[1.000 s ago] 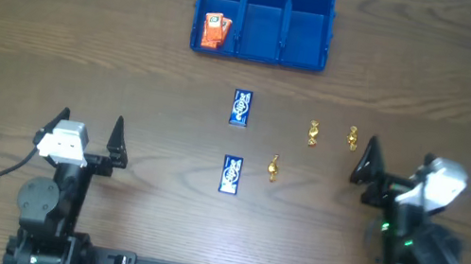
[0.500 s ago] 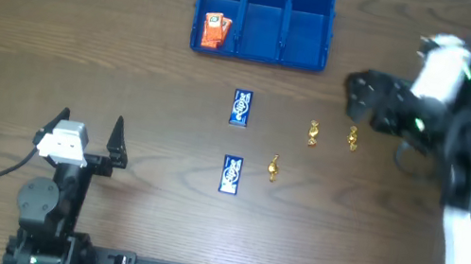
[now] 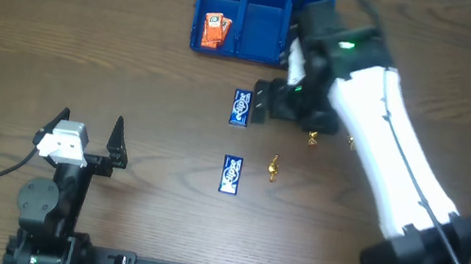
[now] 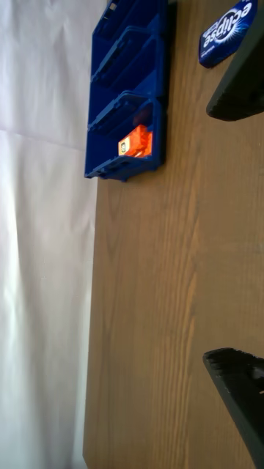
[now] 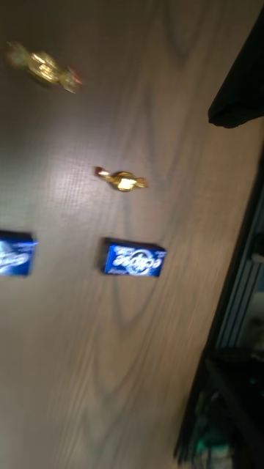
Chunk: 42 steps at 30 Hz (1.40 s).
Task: Sort Candies Into Trays
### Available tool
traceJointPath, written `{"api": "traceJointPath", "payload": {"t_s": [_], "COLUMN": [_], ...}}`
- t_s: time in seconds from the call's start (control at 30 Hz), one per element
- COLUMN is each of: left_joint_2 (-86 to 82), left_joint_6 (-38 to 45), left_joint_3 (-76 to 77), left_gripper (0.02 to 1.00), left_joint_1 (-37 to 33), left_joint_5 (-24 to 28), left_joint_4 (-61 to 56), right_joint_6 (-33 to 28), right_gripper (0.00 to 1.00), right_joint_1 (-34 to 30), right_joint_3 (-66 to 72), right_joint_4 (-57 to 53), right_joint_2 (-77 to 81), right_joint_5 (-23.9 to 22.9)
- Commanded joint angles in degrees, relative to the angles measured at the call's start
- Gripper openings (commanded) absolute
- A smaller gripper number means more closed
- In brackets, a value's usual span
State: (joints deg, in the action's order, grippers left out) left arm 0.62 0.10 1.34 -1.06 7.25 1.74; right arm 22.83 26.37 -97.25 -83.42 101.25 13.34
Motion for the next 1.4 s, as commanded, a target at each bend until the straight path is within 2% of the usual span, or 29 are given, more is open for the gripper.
{"api": "traceJointPath", "payload": {"t_s": [0.03,0.2,0.33,0.53,0.8,1.4], "left_joint_2": [-0.37,-0.37,-0.37,-0.37,-0.37,-0.37], "left_joint_6": [0.59,0.59,0.59,0.59,0.59,0.59], "left_joint_3": [-1.07,-1.07,-1.07,-1.07,-1.07,-1.07], "left_gripper": [0.998,0.998,0.998,0.998,0.996,0.998], "left_joint_1": [-0.02,-0.02,-0.02,-0.02,-0.02,-0.02], "left_joint_5": [1.31,1.31,1.31,1.31,1.31,1.33], "left_joint_4": [1.97,1.97,1.97,1.97,1.97,1.97], "right_joint_6": [8.87,13.05,13.68,17.51,19.28,22.4], "right_gripper": [0.996,0.998,0.998,0.998,0.998,0.998], "right_joint_1": [5.51,9.42,12.0,14.88,18.69,19.34], "right_joint_3": [0.63,7.52,13.75,17.44,17.44,24.5], "right_joint_4": [-0.5,5.55,12.63,17.64,22.12,30.49], "right_joint_2": [2.93,3.06,3.28,6.29,10.23,13.68], "right_joint_5": [-4.96,-4.96,-5.07,-11.19,-12.55,-13.29]}}
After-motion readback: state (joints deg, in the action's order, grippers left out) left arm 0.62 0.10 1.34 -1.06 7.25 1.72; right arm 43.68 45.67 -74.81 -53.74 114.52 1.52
